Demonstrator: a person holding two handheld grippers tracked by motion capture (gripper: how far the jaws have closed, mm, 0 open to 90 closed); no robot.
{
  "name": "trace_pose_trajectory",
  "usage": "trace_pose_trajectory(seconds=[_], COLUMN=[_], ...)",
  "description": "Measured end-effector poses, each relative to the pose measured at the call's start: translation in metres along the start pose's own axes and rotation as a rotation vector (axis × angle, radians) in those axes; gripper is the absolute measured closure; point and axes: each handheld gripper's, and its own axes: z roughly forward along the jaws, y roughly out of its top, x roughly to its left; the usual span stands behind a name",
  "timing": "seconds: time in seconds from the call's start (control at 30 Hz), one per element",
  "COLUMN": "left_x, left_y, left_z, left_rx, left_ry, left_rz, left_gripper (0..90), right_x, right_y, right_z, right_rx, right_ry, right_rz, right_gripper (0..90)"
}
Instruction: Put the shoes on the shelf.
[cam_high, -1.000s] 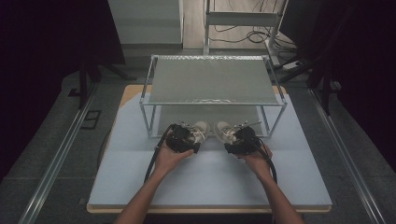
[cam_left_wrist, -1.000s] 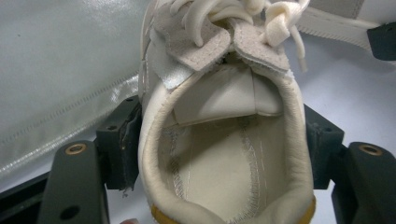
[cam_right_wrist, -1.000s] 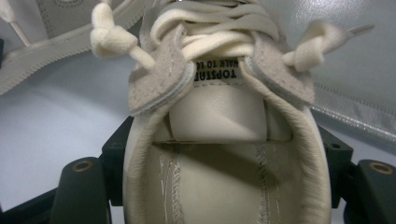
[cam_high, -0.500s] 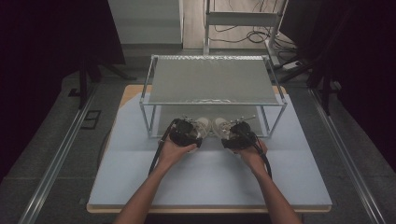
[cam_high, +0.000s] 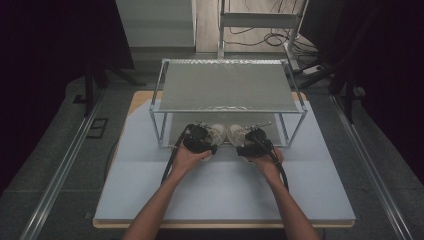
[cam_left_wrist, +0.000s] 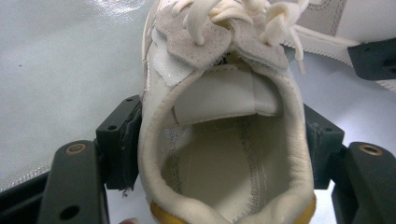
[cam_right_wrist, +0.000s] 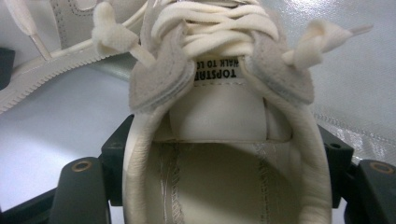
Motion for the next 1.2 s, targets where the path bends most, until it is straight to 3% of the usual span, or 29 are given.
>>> trace_pose_trajectory(seconds=[0.3,0.5,0.67,0.97,1.2], left_x=[0.002,0.0,-0.001,0.002,0.007], left_y=[0.002,0.0,-0.003,-0.018,-0.038], left_z=[0.008,0.008,0.004,-0.027,-0.051], left_rx=[-0.006,0.002,-0.011,-0.116,-0.19], left_ry=[0.007,0.025,0.011,-0.032,-0.05], left_rz=[-0.005,0.022,-0.012,-0.065,-0.065], left_gripper=[29.6,28.3,24.3,21.7,27.8], right_x=[0.001,0.003,0.005,0.004,-0.001], right_y=[0.002,0.0,0.0,-0.006,-0.017], right_z=[0.007,0.008,0.002,-0.025,-0.048], right_rx=[-0.001,0.006,-0.019,-0.094,-0.146], right_ry=[-0.026,-0.031,-0.032,0.004,0.024], right_rz=[0.016,0.011,-0.001,-0.015,-0.022], right_gripper=[27.7,26.5,25.7,23.9,26.8])
